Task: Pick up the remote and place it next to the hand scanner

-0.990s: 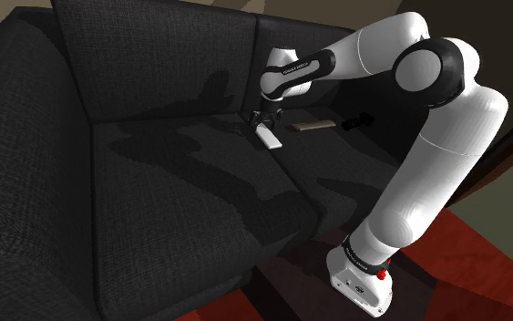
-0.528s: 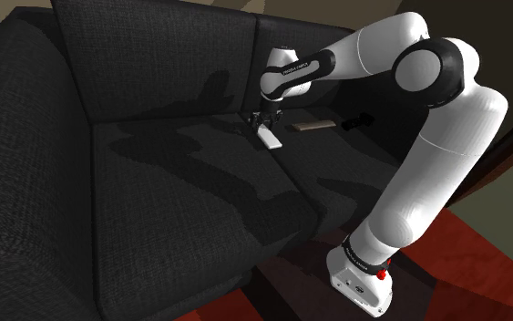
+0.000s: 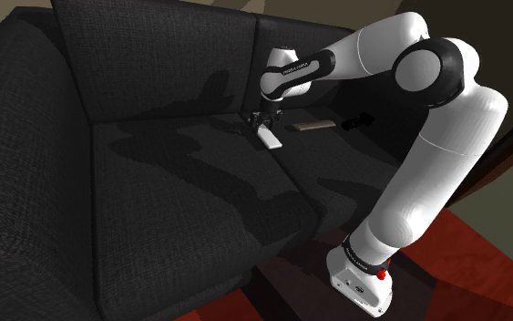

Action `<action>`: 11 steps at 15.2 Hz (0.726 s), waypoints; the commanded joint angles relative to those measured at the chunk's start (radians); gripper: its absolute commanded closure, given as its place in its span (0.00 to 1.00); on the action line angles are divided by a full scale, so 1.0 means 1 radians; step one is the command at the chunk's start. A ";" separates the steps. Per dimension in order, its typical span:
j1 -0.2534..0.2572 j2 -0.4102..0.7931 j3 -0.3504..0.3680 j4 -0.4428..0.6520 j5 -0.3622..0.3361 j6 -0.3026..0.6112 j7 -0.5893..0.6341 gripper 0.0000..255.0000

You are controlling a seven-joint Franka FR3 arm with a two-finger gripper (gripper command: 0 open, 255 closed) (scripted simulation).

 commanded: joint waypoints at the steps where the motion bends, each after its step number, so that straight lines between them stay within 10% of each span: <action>1: 0.000 -0.007 0.000 0.005 -0.001 -0.012 0.000 1.00; 11: 0.001 -0.069 -0.001 0.069 -0.005 -0.137 0.001 1.00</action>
